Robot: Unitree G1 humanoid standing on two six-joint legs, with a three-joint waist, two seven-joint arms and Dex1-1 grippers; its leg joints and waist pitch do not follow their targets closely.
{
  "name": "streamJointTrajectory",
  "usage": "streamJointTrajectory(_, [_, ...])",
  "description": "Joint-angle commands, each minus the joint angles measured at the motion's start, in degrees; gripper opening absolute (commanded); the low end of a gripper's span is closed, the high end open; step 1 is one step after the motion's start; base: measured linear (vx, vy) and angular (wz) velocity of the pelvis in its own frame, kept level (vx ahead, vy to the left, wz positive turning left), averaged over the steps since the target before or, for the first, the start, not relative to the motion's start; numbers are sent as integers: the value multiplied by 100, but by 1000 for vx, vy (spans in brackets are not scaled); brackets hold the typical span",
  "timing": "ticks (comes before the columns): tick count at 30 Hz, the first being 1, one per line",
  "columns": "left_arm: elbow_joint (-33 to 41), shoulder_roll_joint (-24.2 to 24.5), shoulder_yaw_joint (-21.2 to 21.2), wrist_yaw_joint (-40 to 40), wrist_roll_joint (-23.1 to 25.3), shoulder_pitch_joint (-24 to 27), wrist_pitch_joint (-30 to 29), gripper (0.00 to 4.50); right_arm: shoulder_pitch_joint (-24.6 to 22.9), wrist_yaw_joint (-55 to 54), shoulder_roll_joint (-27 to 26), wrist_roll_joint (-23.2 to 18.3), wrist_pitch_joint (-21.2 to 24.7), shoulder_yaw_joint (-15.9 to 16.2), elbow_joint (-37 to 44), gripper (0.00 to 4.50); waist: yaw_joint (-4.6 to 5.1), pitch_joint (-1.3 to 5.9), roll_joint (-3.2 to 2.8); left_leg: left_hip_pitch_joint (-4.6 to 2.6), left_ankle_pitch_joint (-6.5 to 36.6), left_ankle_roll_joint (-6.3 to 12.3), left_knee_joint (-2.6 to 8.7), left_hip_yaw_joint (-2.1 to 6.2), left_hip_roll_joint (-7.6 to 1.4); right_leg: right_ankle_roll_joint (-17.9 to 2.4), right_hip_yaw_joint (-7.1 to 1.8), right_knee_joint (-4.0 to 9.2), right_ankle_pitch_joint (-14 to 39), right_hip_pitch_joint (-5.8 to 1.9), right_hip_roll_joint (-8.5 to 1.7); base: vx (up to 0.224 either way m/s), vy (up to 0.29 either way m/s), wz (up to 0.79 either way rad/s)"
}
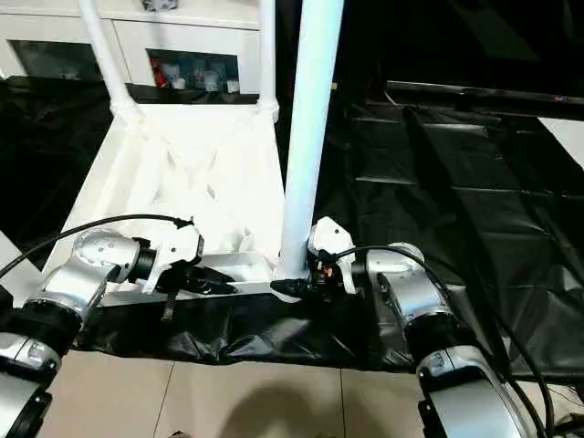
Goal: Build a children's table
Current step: Rotate leg to tighten
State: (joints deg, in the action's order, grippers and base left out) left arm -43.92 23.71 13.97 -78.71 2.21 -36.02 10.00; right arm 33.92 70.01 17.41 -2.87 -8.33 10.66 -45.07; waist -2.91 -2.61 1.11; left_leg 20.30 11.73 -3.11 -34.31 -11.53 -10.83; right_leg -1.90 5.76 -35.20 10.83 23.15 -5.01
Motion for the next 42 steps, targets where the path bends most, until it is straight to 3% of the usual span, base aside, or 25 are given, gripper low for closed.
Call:
streamJointTrajectory(1, [35, -55, 149, -121, 55, -79, 129, 0, 25, -126, 23, -53, 92, -80, 102, 273, -14, 353, -3, -24, 827, 418, 385, 120, -335, -1462, -372, 358, 698, -323, -421, 0, 0, 0])
streamJointTrajectory(3, [2, -113, 179, 299, 236, -80, 105, 0, -42, -333, -44, -104, 91, -167, 146, 272, -23, 347, -7, -33, 864, 386, 390, 123, -340, -1431, -377, 372, 793, -316, -431, 0, 0, 0])
streamJointTrajectory(5, [46, -411, 262, 1214, 552, -24, -233, 0, -253, -1616, -395, -30, 168, -429, 222, 272, 1, 317, -2, -50, 1021, 273, 415, 130, -338, -1336, -388, 422, 1130, -294, -436, 0, 0, 0])
streamJointTrajectory(6, [60, -448, 265, 1281, 565, -17, -271, 0, -278, -1729, -435, -23, 177, -449, 237, 271, 7, 307, -9, -63, 1104, 210, 421, 137, -337, -1285, -394, 443, 1299, -278, -448, 0, 0, 0])
streamJointTrajectory(7, [109, -601, 267, 1531, 589, 3, -407, 0, -378, -2117, -591, 0, 227, -503, 302, 270, 11, 308, 19, -81, 1258, 111, 426, 150, -310, -1120, -391, 507, 1775, -291, -459, 0, 0, 0])
streamJointTrajectory(10, [175, -1122, 310, 2214, 692, 6, -737, 0, -654, -3010, -1226, 1, 243, -603, 528, 270, 43, 298, -10, -99, 1325, 45, 452, 161, -327, -1005, -400, 538, 1893, -248, -443, 0, 0, 0])
streamJointTrajectory(14, [126, -1673, 399, 2816, 804, -34, -888, 0, -657, -4234, -1959, 353, 237, -478, 421, 269, 130, 292, -3, -78, 1472, 57, 464, 177, -291, -910, -393, 584, 2105, -234, -430, 0, 0, 0])
streamJointTrajectory(16, [140, -1713, 449, 2775, 821, -32, -863, 0, -600, -4441, -2042, 467, 145, -427, 368, 269, 145, 293, 1, -58, 1489, 85, 465, 182, -273, -839, -387, 600, 2220, -243, -432, 0, 0, 0])
streamJointTrajectory(17, [163, -1750, 471, 2767, 821, -22, -795, 0, -577, -4469, -2065, 648, -44, -273, 407, 325, 145, 298, -9, -58, 1505, 111, 462, 185, -275, -800, -390, 607, 2269, -238, -438, 0, 0, 0])
streamJointTrajectory(21, [257, -1598, 515, 2570, 842, 36, -683, 0, -595, -4215, -1920, 602, -118, -267, 582, 357, 152, 297, -15, -40, 1498, 172, 472, 185, -284, -822, -394, 591, 2080, -241, -426, 0, 0, 0])
streamJointTrajectory(25, [374, -1196, 439, 2108, 733, 107, -451, 0, -559, -3467, -1285, 365, -110, -511, 605, 392, 145, 320, 16, -16, 1323, 320, 447, 164, -291, -955, -399, 539, 1613, -276, -424, 0, 0, 0])
streamJointTrajectory(31, [425, -838, 350, 1517, 555, 133, -204, 0, -527, -2394, -707, 57, -130, -530, 680, 392, 105, 356, 24, 1, 737, 652, 398, 137, -297, -1287, -407, 408, 668, -311, -428, 0, 0, 0])
streamJointTrajectory(32, [422, -756, 316, 1280, 449, 134, -158, 0, -531, -1988, -533, 26, -83, -455, 699, 392, 110, 355, 63, -1, 692, 681, 396, 129, -302, -1341, -402, 403, 598, -312, -422, 0, 0, 0])
streamJointTrajectory(33, [414, -672, 291, 1064, 365, 129, -112, 0, -524, -1626, -366, 31, -65, -374, 689, 392, 83, 363, 56, 3, 685, 705, 385, 137, -289, -1377, -391, 389, 619, -343, -429, 0, 0, 0])
streamJointTrajectory(35, [369, -527, 272, 739, 283, 107, -11, 0, -494, -1015, -127, 3, 38, -291, 649, 392, 72, 353, 76, 10, 701, 731, 380, 119, -304, -1392, -384, 386, 620, -335, -407, 0, 0, 0])
streamJointTrajectory(37, [339, -441, 261, 556, 245, 78, 19, 0, -437, -740, -7, 32, 41, -254, 568, 377, 50, 347, 52, 1, 710, 710, 384, 115, -329, -1408, -382, 376, 620, -319, -413, 0, 0, 0])
streamJointTrajectory(42, [274, -253, 240, 148, 128, 23, 38, 0, -207, -394, 142, 91, -24, -154, 266, 342, 45, 337, 53, -10, 863, 531, 390, 120, -323, -1415, -378, 390, 872, -311, -420, 0, 0, 0])
